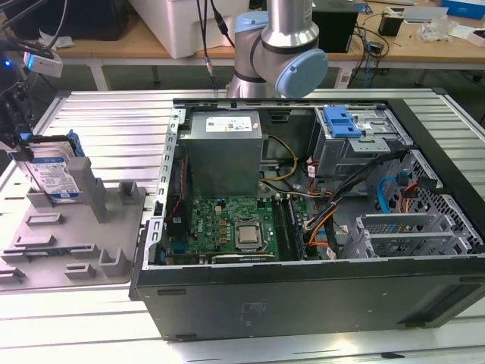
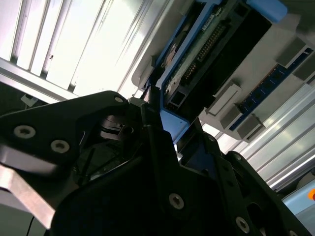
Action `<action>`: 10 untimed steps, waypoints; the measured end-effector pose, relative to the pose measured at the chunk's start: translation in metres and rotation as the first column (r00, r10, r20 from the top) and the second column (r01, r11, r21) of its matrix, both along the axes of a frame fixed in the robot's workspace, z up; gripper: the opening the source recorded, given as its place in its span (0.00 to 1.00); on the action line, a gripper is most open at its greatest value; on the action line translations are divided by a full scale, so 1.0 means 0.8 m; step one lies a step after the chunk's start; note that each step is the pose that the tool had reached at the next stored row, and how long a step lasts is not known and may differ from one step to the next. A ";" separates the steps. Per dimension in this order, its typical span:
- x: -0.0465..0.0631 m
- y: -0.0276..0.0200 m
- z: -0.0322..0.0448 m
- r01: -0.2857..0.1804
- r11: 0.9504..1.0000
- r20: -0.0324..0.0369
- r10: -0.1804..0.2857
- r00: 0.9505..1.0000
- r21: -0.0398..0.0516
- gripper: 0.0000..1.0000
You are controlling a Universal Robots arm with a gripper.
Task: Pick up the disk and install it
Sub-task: 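Pick up the disk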
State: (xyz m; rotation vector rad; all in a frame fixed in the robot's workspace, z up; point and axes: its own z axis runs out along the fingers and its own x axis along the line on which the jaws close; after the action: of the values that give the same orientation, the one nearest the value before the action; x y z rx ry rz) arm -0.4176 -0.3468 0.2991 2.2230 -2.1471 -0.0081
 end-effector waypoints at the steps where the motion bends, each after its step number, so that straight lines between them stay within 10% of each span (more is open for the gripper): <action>1: 0.000 0.0000 0.0000 0.000 1.000 0.000 0.000 1.000 0.000 0.37; 10: 0.000 0.0000 -0.0001 0.000 1.000 0.000 0.000 1.000 -0.002 0.37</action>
State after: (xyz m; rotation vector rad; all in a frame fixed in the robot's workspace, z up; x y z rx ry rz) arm -0.4176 -0.3468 0.2990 2.2220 -2.1463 -0.0058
